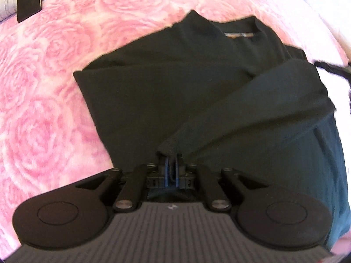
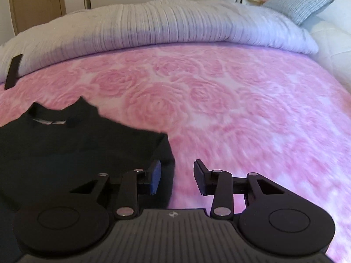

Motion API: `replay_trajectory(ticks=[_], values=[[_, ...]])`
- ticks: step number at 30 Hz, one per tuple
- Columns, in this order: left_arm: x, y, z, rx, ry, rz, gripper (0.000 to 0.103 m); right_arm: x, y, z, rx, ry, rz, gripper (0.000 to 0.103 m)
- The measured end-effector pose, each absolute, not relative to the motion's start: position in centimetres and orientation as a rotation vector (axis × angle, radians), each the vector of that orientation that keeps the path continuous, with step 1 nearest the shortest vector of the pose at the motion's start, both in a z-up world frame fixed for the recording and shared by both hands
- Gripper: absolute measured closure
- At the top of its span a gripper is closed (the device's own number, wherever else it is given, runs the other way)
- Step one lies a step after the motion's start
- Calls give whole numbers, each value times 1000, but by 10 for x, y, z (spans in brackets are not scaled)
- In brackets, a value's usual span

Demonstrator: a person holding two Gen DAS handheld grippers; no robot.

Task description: Fold clothes

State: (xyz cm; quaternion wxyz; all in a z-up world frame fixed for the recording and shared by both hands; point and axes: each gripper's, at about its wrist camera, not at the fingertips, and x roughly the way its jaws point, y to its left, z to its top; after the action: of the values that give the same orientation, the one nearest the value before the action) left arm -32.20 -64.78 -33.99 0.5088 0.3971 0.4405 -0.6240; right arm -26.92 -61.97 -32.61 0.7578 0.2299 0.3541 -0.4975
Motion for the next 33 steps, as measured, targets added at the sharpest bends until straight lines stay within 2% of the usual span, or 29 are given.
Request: replay_trajectory(ticks=[6,7,8,11,13,16,18,22,23,27,30,33], values=[[-323,-643,-342,935,1081,-1478,99,-252,-648,-341,489,902,-918,63],[-323,-642,-342,937,1076,-1479,99,-252,-652,-343,501,911,-896,71],[-323,-641,-342,935,1068,-1482,99,-254,-658,-342,521,894,-887,102],[-323,-637,-343,922,1062,-1492,99,-271,-674,-332,579,730,-971,103],[-322,-635,-344,912,1065,-1494,99,-284,-685,-328,650,627,-1024,103],[-321,-633,-344,900,1067,-1492,99,-291,-682,-327,658,615,-1030,99],[-321,-634,-343,903,1058,-1491,98,-295,-671,-322,645,612,-1043,90],[-315,-634,-342,865,1075,-1474,97,-301,-636,-310,644,610,-1042,78],[-313,-633,-342,854,1078,-1472,96,-301,-623,-308,641,616,-1024,72],[-307,-630,-338,843,1068,-1463,95,-292,-565,-320,610,732,-884,65],[-292,-624,-329,815,1050,-1416,96,-292,-533,-339,589,851,-881,66],[-289,-612,-309,817,963,-1424,95,-270,-524,-338,572,839,-841,63]])
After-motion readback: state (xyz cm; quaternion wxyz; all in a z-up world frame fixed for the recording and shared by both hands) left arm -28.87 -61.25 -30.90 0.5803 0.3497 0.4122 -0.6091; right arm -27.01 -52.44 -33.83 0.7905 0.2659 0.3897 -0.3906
